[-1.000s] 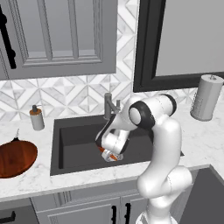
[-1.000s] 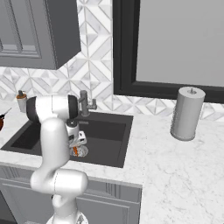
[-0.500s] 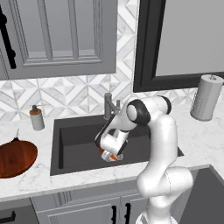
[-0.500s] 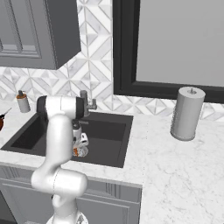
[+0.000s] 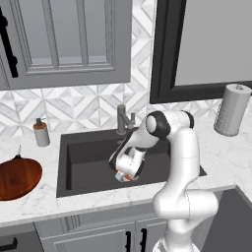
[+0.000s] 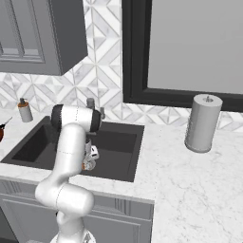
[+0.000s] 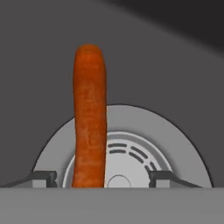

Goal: Pick the carrot from the sink and place it in the bowl. Then pick the bowl and place it in the microwave. Then close the microwave door and press the start button.

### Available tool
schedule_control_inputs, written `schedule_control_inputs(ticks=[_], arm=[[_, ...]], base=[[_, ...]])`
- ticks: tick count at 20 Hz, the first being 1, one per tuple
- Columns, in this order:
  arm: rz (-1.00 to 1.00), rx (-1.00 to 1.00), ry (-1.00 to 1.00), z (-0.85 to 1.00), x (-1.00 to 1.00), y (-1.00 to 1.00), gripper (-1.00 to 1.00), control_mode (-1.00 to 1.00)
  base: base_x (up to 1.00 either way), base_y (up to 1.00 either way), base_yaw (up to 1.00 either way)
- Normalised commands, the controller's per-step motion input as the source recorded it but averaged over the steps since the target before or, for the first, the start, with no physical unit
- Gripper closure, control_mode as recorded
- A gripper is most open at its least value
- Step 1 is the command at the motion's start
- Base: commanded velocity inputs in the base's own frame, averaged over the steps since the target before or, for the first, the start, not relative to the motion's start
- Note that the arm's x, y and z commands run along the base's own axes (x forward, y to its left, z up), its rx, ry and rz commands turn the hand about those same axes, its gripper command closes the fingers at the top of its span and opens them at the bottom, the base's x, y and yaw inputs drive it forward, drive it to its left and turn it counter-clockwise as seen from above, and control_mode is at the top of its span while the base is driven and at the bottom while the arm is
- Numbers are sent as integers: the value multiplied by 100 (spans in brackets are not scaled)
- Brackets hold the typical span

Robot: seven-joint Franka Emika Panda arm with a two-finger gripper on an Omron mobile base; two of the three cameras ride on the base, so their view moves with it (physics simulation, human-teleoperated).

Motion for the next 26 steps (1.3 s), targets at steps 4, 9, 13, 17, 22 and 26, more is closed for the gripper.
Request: schedule_control_inputs(ticks=[4, 9, 13, 17, 22, 26], arm=[[-1, 0, 0, -19, 16, 0, 100, -100], [-2, 0, 0, -17, 0, 0, 100, -100], [-3, 0, 1, 3, -1, 0, 100, -100], [-9, 0, 0, 57, -7, -8, 100, -100], [-10, 0, 0, 89, -17, -27, 100, -100], [-10, 2, -3, 81, -53, -57, 100, -100]], base=[[0, 0, 0], [0, 0, 0], [0, 0, 0], [0, 0, 0], [0, 0, 0], [0, 0, 0]])
